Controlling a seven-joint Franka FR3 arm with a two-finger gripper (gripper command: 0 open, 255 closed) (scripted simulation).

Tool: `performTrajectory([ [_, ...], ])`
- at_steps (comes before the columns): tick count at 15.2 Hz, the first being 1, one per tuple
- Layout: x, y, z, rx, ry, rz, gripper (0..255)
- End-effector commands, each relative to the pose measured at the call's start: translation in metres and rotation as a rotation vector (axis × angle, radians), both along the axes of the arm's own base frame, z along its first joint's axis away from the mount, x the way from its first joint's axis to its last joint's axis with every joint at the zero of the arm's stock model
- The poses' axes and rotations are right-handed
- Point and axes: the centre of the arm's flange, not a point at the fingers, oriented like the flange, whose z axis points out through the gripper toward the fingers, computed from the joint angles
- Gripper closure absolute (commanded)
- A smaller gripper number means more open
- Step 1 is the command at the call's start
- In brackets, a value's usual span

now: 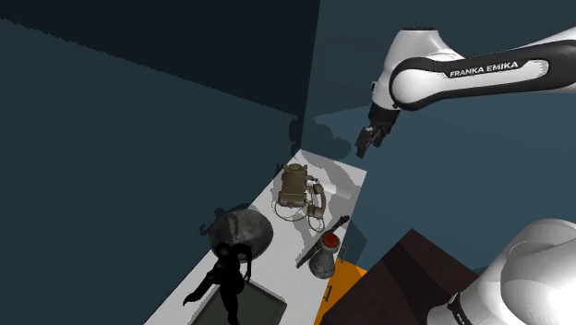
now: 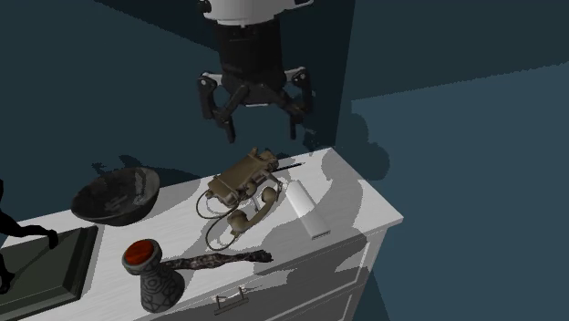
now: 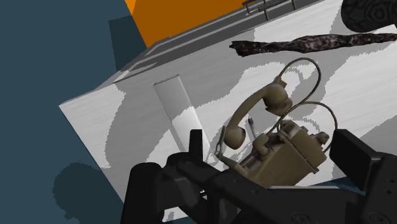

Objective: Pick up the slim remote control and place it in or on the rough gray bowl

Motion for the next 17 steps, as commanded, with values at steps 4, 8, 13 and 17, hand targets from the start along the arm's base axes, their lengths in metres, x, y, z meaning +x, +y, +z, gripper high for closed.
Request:
performTrajectory([
  [4, 0.036, -0.022, -0.053, 0.012, 0.017, 0.04, 0],
  [8, 0.064, -0.038, -0.097, 0.023, 0.031, 0.071, 0],
  [13, 0.099, -0.056, -0.152, 0.036, 0.049, 0.109, 0],
  [17, 0.127, -0.069, -0.196, 0.046, 0.063, 0.14, 0],
])
